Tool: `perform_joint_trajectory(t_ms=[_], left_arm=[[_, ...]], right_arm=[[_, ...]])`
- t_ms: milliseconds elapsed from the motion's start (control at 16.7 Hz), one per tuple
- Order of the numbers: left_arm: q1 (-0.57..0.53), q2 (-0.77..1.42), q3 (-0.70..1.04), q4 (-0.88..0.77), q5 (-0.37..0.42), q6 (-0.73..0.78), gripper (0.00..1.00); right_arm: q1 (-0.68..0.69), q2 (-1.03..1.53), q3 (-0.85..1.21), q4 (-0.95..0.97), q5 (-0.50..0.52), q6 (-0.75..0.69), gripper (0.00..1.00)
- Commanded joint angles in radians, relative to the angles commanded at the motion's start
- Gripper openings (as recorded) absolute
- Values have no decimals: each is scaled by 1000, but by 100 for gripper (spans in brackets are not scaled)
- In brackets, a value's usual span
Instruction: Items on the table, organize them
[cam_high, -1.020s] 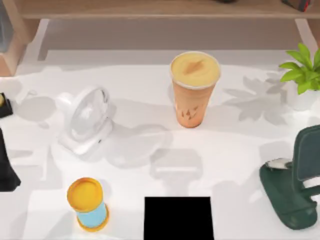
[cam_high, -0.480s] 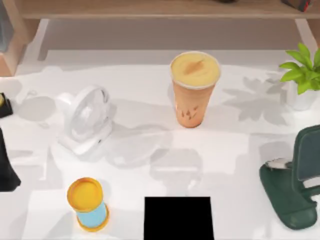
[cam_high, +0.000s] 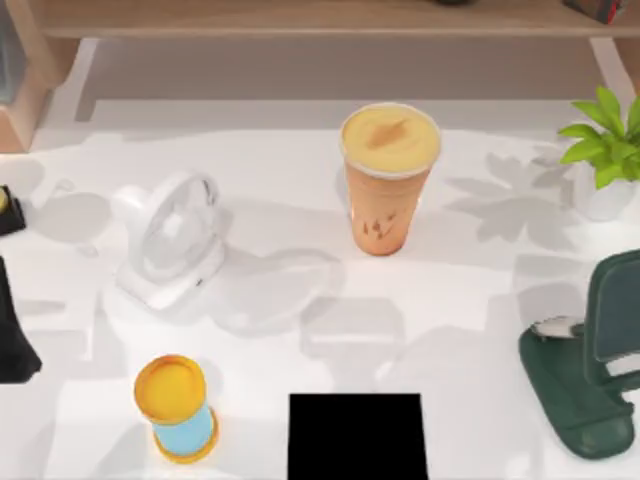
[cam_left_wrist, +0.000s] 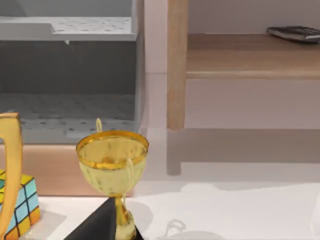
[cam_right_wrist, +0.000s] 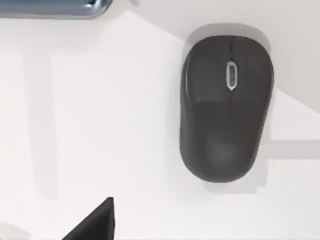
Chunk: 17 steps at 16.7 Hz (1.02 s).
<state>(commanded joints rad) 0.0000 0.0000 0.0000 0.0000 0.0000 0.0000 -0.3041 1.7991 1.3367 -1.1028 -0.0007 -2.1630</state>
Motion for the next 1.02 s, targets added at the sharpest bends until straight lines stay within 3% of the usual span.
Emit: perform_joint_trajectory(t_ms=[600,900,1020], left_arm=[[0,0,0,0,0,0,100],[0,0,0,0,0,0,100],[0,0,0,0,0,0,100]], right_arm=[[-3,127,-193,321,1,3,100],[-3,136,-207,340,1,3,100],[-3,136,-207,340,1,3,85]])
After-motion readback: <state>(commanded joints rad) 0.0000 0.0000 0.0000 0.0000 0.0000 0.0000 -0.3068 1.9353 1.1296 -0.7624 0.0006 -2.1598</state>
